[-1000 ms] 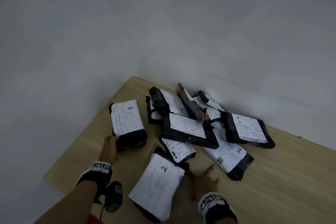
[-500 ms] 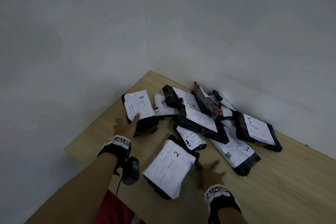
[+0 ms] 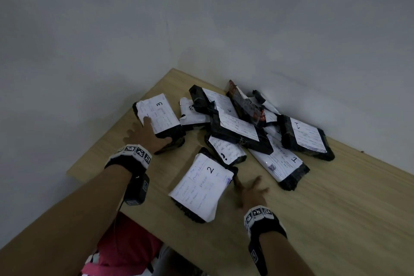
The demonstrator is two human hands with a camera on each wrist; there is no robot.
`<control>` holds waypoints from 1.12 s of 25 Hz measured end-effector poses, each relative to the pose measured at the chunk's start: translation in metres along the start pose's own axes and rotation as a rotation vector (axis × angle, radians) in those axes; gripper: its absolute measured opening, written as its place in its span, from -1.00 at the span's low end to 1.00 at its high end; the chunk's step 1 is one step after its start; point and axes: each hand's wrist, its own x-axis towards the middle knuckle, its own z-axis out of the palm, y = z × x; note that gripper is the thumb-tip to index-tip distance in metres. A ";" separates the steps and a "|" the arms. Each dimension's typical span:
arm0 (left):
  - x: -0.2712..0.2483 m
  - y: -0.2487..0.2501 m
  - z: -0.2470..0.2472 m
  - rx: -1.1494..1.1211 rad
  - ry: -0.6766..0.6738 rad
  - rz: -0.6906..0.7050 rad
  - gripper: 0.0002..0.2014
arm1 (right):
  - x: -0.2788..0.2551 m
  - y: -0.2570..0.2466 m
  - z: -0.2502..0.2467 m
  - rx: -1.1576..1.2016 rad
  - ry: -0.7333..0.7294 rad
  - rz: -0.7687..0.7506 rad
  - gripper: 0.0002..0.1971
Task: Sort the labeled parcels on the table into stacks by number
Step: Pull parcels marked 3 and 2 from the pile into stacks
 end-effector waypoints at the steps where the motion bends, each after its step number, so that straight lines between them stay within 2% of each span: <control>1: -0.001 0.005 -0.003 -0.067 0.026 -0.035 0.16 | 0.001 -0.003 0.005 -0.015 -0.020 0.002 -0.05; 4: -0.012 0.008 0.021 -0.257 0.056 -0.127 0.23 | -0.010 0.006 0.037 -0.032 -0.116 0.013 -0.03; 7: -0.009 0.004 0.050 -0.189 -0.068 -0.194 0.30 | -0.016 0.017 0.053 -0.019 -0.172 0.022 0.02; 9: 0.000 0.017 0.056 -0.182 -0.093 -0.146 0.26 | -0.008 0.025 0.042 -0.024 -0.144 0.047 0.03; 13: 0.000 0.039 0.060 -0.182 -0.146 0.047 0.19 | 0.007 0.046 0.008 -0.042 -0.094 0.088 0.02; 15: -0.008 0.030 0.065 -0.103 -0.209 0.045 0.18 | 0.007 0.050 0.005 -0.068 -0.111 0.088 0.03; 18: -0.040 0.008 0.068 0.139 -0.405 0.041 0.22 | 0.008 0.049 0.007 -0.105 -0.150 0.090 0.04; 20: -0.058 -0.003 0.066 0.215 -0.510 0.075 0.26 | 0.014 0.048 0.004 -0.131 -0.150 0.084 0.03; 24: -0.079 -0.020 0.050 0.172 -0.642 0.080 0.36 | 0.018 0.027 -0.009 -0.203 -0.042 0.043 -0.06; 26: -0.087 -0.025 0.045 0.184 -0.681 0.091 0.36 | 0.016 0.019 -0.012 -0.214 -0.041 0.006 -0.11; 28: -0.098 -0.031 0.041 0.187 -0.716 0.125 0.40 | 0.017 0.021 -0.015 -0.179 -0.037 -0.066 -0.26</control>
